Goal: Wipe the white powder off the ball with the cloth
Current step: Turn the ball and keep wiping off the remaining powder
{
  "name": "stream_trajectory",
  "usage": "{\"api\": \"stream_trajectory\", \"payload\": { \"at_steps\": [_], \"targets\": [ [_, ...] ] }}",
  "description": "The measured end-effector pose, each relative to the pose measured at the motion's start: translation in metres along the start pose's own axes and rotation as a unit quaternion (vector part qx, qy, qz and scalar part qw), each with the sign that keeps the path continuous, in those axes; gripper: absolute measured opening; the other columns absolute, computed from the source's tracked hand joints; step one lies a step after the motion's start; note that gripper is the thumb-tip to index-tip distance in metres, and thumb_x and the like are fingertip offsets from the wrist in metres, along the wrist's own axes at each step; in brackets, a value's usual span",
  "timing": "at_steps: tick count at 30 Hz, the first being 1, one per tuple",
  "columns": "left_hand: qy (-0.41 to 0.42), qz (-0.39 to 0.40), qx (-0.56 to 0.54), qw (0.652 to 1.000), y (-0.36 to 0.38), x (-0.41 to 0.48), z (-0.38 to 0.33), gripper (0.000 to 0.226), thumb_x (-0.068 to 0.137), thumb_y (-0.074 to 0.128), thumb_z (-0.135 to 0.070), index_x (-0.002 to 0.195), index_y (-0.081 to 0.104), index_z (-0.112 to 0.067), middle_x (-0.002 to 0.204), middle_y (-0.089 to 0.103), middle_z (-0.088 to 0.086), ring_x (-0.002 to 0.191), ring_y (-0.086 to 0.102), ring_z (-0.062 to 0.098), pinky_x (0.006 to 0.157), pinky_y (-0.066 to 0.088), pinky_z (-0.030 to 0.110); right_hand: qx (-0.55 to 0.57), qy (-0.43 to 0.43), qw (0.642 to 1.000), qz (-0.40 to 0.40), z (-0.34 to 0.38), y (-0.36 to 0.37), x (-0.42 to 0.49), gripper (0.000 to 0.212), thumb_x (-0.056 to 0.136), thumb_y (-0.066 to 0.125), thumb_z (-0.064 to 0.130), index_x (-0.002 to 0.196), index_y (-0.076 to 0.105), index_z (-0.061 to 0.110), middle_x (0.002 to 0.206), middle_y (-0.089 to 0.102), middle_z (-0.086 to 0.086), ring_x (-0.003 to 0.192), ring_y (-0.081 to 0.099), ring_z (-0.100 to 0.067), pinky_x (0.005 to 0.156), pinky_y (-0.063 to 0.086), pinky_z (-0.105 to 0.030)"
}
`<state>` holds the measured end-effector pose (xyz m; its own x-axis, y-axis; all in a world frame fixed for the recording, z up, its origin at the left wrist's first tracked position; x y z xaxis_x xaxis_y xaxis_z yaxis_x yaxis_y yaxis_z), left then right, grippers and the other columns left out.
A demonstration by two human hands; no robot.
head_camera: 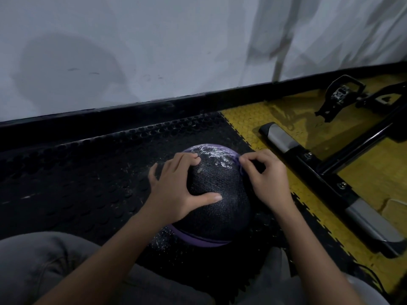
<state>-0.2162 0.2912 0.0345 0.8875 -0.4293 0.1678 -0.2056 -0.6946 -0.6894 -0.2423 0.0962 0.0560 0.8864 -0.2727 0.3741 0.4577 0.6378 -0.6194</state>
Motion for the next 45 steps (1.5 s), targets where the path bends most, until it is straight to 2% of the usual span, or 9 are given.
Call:
{"api": "stream_trajectory", "payload": {
  "at_steps": [3, 9, 16, 21, 27, 30, 33, 40, 45],
  "targets": [
    [-0.003, -0.004, 0.001, 1.000, -0.002, -0.002, 0.001, 0.075, 0.048, 0.054, -0.082, 0.109, 0.031, -0.046, 0.115, 0.025, -0.045, 0.114, 0.026, -0.009, 0.102, -0.003, 0.030, -0.009, -0.065, 0.998, 0.017, 0.015, 0.003, -0.008, 0.005, 0.085, 0.062, 0.031, 0.083, 0.067, 0.032, 0.084, 0.058, 0.010, 0.086, 0.058, -0.016, 0.080, 0.045, -0.049],
    [-0.005, 0.001, 0.009, 1.000, 0.001, 0.000, -0.001, 0.081, 0.047, 0.043, -0.085, 0.115, 0.033, -0.043, 0.119, 0.024, -0.039, 0.115, 0.022, -0.010, 0.107, -0.005, 0.035, 0.005, 0.065, 0.998, -0.005, -0.013, -0.004, 0.007, 0.012, 0.088, 0.063, 0.020, 0.079, 0.063, 0.029, 0.087, 0.059, 0.004, 0.092, 0.060, -0.021, 0.086, 0.045, -0.038],
    [-0.016, -0.011, 0.007, 1.000, 0.000, -0.003, 0.002, 0.075, 0.046, 0.045, -0.085, 0.109, 0.029, -0.048, 0.115, 0.027, -0.039, 0.112, 0.024, -0.010, 0.105, -0.005, 0.031, -0.033, -0.088, 0.996, 0.003, 0.024, 0.003, -0.020, 0.004, 0.084, 0.064, 0.029, 0.083, 0.068, 0.031, 0.082, 0.057, 0.008, 0.082, 0.056, -0.018, 0.075, 0.045, -0.047],
    [-0.010, -0.008, 0.020, 1.000, 0.001, -0.001, -0.001, 0.088, 0.049, 0.046, -0.088, 0.121, 0.036, -0.040, 0.119, 0.024, -0.037, 0.113, 0.022, -0.009, 0.107, -0.006, 0.035, -0.013, 0.044, 0.999, -0.018, -0.011, -0.007, 0.001, 0.013, 0.087, 0.064, 0.023, 0.080, 0.062, 0.034, 0.084, 0.055, 0.015, 0.090, 0.058, -0.018, 0.087, 0.044, -0.052],
    [-0.028, -0.015, 0.006, 0.999, -0.002, -0.003, 0.001, 0.077, 0.045, 0.047, -0.086, 0.108, 0.029, -0.047, 0.112, 0.027, -0.038, 0.110, 0.025, -0.010, 0.105, -0.004, 0.029, -0.043, -0.099, 0.994, 0.007, 0.031, 0.004, -0.026, 0.010, 0.083, 0.062, 0.030, 0.083, 0.071, 0.024, 0.082, 0.058, 0.006, 0.080, 0.057, -0.018, 0.072, 0.045, -0.047],
    [-0.025, -0.002, 0.011, 1.000, -0.003, -0.003, -0.002, 0.082, 0.050, 0.058, -0.085, 0.116, 0.035, -0.042, 0.118, 0.027, -0.034, 0.114, 0.025, -0.007, 0.107, -0.005, 0.033, -0.041, -0.073, 0.996, -0.001, 0.019, 0.000, -0.014, 0.004, 0.085, 0.064, 0.029, 0.082, 0.067, 0.031, 0.080, 0.055, 0.009, 0.083, 0.056, -0.018, 0.076, 0.045, -0.052],
    [-0.021, 0.001, 0.018, 1.000, 0.000, -0.001, -0.005, 0.086, 0.052, 0.056, -0.080, 0.123, 0.038, -0.035, 0.120, 0.025, -0.032, 0.120, 0.026, -0.003, 0.105, -0.005, 0.030, -0.052, -0.011, 0.998, -0.016, 0.003, -0.006, -0.001, 0.013, 0.086, 0.065, 0.023, 0.080, 0.062, 0.033, 0.080, 0.052, 0.012, 0.087, 0.055, -0.019, 0.081, 0.044, -0.055],
    [-0.028, -0.013, 0.001, 1.000, -0.002, -0.003, 0.001, 0.075, 0.045, 0.046, -0.084, 0.109, 0.030, -0.047, 0.115, 0.028, -0.033, 0.109, 0.026, -0.009, 0.106, 0.000, 0.033, -0.078, -0.124, 0.989, 0.009, 0.036, 0.006, -0.022, 0.011, 0.082, 0.063, 0.029, 0.084, 0.072, 0.023, 0.080, 0.056, 0.006, 0.079, 0.055, -0.017, 0.071, 0.044, -0.042],
    [-0.008, -0.008, 0.011, 1.000, 0.001, -0.001, -0.002, 0.082, 0.047, 0.045, -0.085, 0.116, 0.033, -0.044, 0.118, 0.026, -0.035, 0.113, 0.024, -0.008, 0.105, -0.002, 0.034, -0.023, -0.008, 1.000, 0.000, 0.003, -0.008, -0.001, 0.011, 0.086, 0.066, 0.026, 0.080, 0.063, 0.035, 0.081, 0.053, 0.015, 0.084, 0.057, -0.016, 0.082, 0.044, -0.052]
  ]
}}
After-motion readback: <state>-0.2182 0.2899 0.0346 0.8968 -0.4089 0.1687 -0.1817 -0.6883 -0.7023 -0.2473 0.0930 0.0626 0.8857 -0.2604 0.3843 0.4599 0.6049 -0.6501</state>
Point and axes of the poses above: each hand's wrist, its own x-axis towards the middle knuckle, its own y-axis out of the palm, z = x × y, the point moved 4 cm from there along x, towards the middle knuckle
